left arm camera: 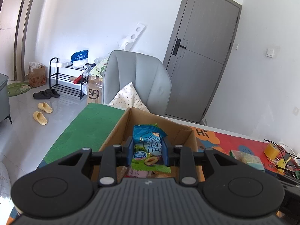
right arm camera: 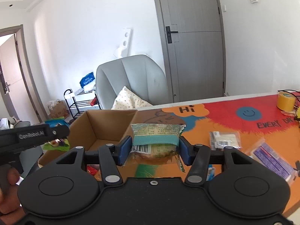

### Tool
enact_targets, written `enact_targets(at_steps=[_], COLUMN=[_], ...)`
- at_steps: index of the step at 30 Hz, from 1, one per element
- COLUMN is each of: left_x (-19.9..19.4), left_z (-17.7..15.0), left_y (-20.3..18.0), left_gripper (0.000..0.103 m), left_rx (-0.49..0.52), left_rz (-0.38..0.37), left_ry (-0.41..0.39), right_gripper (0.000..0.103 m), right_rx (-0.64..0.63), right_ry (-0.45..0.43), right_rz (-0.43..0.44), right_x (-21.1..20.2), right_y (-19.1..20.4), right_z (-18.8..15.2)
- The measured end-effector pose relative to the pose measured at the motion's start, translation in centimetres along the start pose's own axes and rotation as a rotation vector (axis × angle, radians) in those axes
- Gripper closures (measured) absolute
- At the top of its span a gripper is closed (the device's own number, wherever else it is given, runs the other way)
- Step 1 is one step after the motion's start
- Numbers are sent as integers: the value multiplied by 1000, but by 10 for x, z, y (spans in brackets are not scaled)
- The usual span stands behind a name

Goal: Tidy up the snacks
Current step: 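Carry blue-green bag and teal-banded bread over the cardboard box with both grippers, then open left gripper to drop blue-green bag while right gripper releases bread into box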

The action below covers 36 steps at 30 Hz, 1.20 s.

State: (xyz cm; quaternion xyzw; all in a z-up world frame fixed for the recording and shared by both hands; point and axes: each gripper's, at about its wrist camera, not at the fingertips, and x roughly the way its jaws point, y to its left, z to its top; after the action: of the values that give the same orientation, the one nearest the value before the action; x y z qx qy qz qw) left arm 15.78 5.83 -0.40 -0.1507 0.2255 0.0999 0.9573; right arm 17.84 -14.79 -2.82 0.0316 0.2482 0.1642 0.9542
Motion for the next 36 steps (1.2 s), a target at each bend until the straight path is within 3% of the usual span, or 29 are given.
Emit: enact_targets(at_steps=[12,21,28,36], left_x=[1,-10,-13,-15], left_z=[8,12,6,0], left_y=[20,38,48,38], left_gripper=[63,44,19,15], left_rx=[-35,-60,-73,-52], left_rz=[37,81,139,143], left_ry=[-3,-32,-48,-38], right_gripper=[49,48,28,20], right_rx=[-14,5,24,76], right_ry=[-14,-13,-28,-29], right_rz=[77,148,137,97], right_x=[19,35,37,15], right_y=[27,48,49,24], right_z=[23,29,27,14])
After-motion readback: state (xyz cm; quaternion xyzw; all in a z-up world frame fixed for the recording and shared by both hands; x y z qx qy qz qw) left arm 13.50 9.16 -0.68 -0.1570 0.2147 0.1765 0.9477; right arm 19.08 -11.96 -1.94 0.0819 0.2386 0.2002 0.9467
